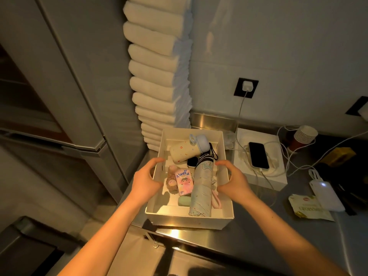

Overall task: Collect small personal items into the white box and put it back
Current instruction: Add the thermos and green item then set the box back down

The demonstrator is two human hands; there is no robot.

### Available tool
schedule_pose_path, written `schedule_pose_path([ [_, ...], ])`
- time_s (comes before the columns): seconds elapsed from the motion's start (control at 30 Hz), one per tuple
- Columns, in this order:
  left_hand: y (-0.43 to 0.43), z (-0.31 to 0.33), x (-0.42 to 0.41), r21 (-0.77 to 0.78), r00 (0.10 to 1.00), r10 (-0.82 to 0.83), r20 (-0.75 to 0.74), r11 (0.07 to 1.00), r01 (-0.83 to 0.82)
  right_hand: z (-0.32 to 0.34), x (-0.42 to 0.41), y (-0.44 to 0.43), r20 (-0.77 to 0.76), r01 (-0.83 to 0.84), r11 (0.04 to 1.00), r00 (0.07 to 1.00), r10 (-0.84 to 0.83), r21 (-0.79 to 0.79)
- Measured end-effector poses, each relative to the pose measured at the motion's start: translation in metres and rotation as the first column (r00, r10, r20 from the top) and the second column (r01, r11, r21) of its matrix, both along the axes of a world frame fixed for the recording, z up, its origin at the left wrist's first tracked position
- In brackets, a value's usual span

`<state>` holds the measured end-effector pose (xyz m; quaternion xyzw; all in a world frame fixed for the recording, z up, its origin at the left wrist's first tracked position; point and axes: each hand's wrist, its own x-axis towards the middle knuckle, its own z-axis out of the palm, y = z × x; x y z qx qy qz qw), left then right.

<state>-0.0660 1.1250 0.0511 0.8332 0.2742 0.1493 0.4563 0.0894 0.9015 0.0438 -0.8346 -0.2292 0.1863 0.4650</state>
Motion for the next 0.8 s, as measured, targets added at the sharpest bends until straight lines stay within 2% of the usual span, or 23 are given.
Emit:
schedule_pose_path([
  [0.13,-0.017,0.007,-0.017,0.042,0.996,0.085,0.012,0.995,-0.085,0.003,-0.002,-0.001,0.022,-0.067,0.998,0.998,0.066,0.021],
  [0.33,-0.065,0.012,-0.044,0.025,0.959,0.282,0.016,0.959,-0.282,0.008,0.006,-0.012,0.034,-0.247,0.969,0.969,0.246,0.01],
  [0.57,-0.155,0.011,-0.084,0.021,0.834,0.551,0.024,0.834,-0.551,0.005,0.006,-0.035,0.018,-0.495,0.869,0.869,0.495,-0.016],
  [0.8,-0.23,0.01,-0.137,0.028,0.708,0.706,0.005,0.708,-0.706,0.003,-0.032,-0.056,0.019,-0.661,0.75,0.75,0.662,-0.014],
])
